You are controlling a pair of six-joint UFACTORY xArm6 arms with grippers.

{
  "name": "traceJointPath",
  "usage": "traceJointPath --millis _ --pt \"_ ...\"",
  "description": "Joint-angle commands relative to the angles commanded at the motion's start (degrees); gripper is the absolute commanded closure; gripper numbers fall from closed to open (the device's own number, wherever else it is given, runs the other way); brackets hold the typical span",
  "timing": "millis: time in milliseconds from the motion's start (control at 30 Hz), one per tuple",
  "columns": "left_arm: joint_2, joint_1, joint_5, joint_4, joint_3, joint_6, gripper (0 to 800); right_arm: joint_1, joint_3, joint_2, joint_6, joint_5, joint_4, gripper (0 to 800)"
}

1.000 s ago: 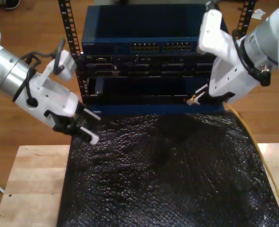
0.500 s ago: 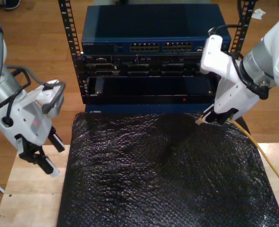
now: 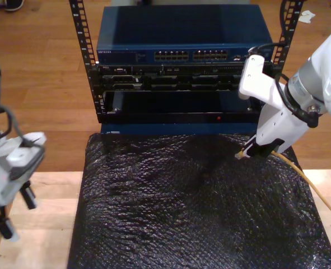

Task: Grab the cable and plug it in

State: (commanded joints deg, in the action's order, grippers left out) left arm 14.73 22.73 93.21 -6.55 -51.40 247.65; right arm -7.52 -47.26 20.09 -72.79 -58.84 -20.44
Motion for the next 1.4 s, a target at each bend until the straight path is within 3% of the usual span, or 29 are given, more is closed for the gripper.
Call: traceJointPath --millis 333,933,1167,1400 --pt "-0.18 11.69 -2.55 3.34 0.53 -15.12 3 0.0 1.05 0.0 0.09 0.0 -0.09 799" --pt "0.0 33.93 -2.55 5.89 9.23 -42.02 2 -0.18 1.32 0.0 0.09 0.09 -0.09 799" --pt "2.46 39.47 -2.2 7.91 13.36 -47.65 2 -0.18 1.32 -0.26 0.0 0.18 0.0 799" --pt "6.77 42.37 -1.58 8.09 16.7 -51.52 2 -0.18 1.23 -0.35 0.09 0.18 0.0 799"
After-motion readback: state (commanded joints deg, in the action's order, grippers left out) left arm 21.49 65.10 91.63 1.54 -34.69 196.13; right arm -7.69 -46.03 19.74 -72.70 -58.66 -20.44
